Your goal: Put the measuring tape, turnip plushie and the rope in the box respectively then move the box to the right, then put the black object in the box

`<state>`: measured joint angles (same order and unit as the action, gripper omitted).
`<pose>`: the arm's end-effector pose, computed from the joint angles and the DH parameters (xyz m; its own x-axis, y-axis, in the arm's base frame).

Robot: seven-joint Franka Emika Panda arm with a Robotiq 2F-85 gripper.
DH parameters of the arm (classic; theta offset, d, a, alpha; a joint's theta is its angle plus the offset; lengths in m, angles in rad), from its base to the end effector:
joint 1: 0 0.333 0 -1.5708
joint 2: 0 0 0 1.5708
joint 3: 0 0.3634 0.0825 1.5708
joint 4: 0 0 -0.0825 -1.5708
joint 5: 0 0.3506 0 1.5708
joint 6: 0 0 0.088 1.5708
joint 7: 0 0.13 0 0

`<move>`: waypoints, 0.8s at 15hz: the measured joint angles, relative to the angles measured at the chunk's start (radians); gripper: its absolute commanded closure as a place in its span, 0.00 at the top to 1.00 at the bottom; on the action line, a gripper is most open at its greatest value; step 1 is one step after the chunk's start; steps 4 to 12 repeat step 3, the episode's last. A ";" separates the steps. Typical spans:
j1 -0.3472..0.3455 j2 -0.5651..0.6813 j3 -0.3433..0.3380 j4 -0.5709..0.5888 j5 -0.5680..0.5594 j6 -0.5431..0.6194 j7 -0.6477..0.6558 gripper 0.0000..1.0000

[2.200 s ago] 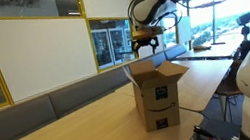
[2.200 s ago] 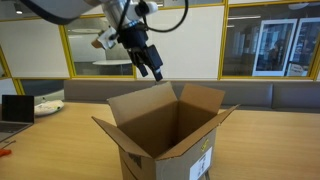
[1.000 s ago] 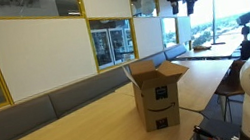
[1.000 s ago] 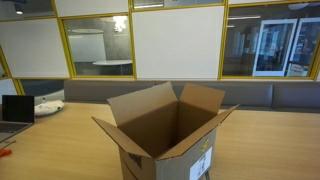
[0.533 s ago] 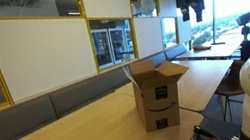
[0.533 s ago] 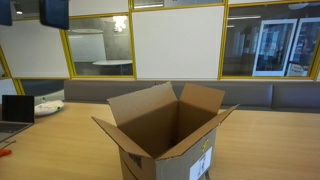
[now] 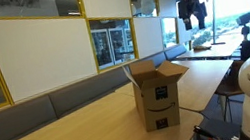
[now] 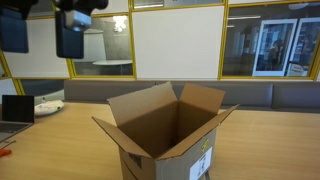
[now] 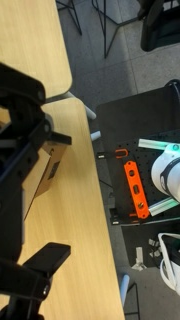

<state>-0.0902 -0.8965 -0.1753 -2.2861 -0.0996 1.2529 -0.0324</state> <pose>0.1549 -0.0875 0.6226 0.9738 -0.1763 -0.1438 -0.1842 -0.9819 -0.0432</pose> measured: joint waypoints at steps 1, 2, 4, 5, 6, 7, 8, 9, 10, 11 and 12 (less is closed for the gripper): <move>-0.002 -0.003 0.001 -0.001 0.000 0.001 0.000 1.00; -0.002 -0.004 0.001 -0.001 0.000 0.002 0.000 1.00; -0.002 -0.006 0.002 -0.002 -0.001 0.003 0.001 1.00; -0.002 -0.006 0.002 -0.002 -0.001 0.003 0.001 1.00; -0.002 -0.006 0.002 -0.002 -0.001 0.003 0.001 1.00; -0.002 -0.006 0.002 -0.002 -0.001 0.003 0.001 1.00; -0.002 -0.006 0.002 -0.002 -0.001 0.003 0.001 1.00; -0.002 -0.006 0.002 -0.002 -0.001 0.003 0.001 1.00; -0.002 -0.006 0.002 -0.002 -0.001 0.003 0.001 1.00; -0.002 -0.006 0.002 -0.002 -0.001 0.003 0.001 1.00; -0.002 -0.006 0.002 -0.002 -0.001 0.003 0.001 1.00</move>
